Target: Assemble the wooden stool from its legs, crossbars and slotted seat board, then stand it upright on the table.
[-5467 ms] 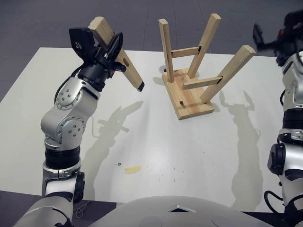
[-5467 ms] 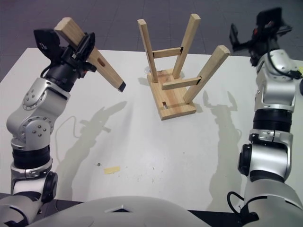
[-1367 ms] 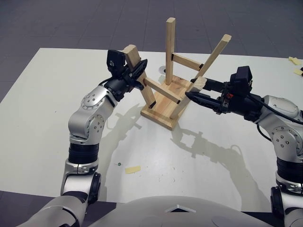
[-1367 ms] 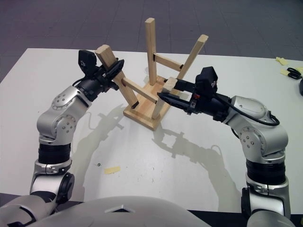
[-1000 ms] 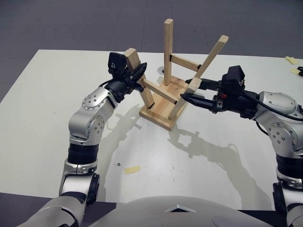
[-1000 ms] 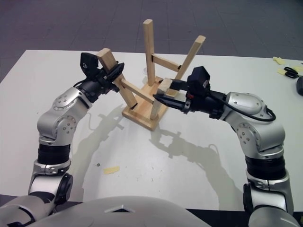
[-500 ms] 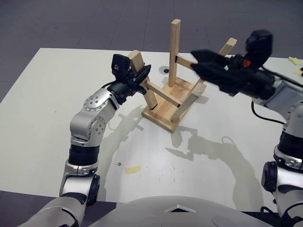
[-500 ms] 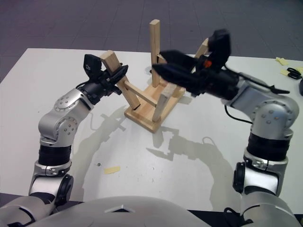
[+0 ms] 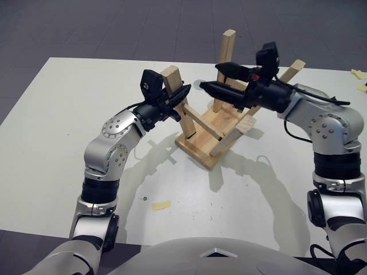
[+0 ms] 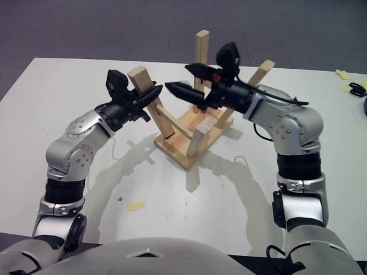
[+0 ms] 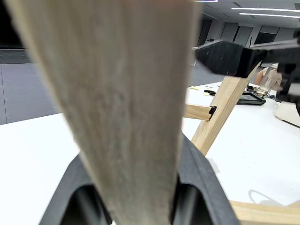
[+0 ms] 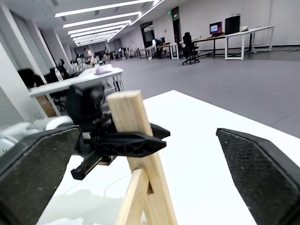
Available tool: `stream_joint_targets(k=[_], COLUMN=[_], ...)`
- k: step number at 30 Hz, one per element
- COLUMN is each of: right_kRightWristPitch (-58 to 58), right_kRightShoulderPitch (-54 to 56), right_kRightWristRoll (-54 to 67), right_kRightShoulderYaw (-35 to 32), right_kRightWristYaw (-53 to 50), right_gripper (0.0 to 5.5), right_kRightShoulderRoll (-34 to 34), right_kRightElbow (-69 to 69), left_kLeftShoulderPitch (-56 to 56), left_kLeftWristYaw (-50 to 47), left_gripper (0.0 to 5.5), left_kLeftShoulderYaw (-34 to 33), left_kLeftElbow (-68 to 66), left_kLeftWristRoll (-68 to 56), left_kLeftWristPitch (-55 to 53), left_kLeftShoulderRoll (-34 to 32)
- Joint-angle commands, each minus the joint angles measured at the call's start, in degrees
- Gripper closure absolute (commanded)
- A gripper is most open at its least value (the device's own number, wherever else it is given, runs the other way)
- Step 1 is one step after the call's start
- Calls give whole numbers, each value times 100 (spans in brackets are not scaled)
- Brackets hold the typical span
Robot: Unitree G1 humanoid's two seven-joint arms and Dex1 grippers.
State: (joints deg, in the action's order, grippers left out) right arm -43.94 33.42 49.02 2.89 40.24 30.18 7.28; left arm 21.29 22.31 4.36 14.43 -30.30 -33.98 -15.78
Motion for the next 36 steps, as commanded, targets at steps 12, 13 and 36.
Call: stream_joint_targets(k=[12,13,36], right_kRightWristPitch=[1148,1141,780], right_kRightShoulderPitch=[-782,-858,-274], right_kRightWristRoll=[-2251,-2232,-1605], right_kRightShoulderYaw=[1115,1082,233], right_kRightWristYaw=[294,240,-262], right_gripper=[10,10,10], right_kRightShoulderRoll=[-330,-338,-955], right_kRightElbow=[-1282,-1171,-524], left_kLeftShoulderPitch=[-511,-566,-640], left_kLeftWristYaw=[20,19,-669], left_gripper=[447,447,447], left_kLeftShoulderYaw=[-66,-74,-199], left_kLeftElbow=[-187,-211,-723], left_kLeftWristRoll=[-106,-62,124], left_kLeftWristPitch=[-453,-453,-788], left_kLeftShoulderRoll=[-36,-79,183])
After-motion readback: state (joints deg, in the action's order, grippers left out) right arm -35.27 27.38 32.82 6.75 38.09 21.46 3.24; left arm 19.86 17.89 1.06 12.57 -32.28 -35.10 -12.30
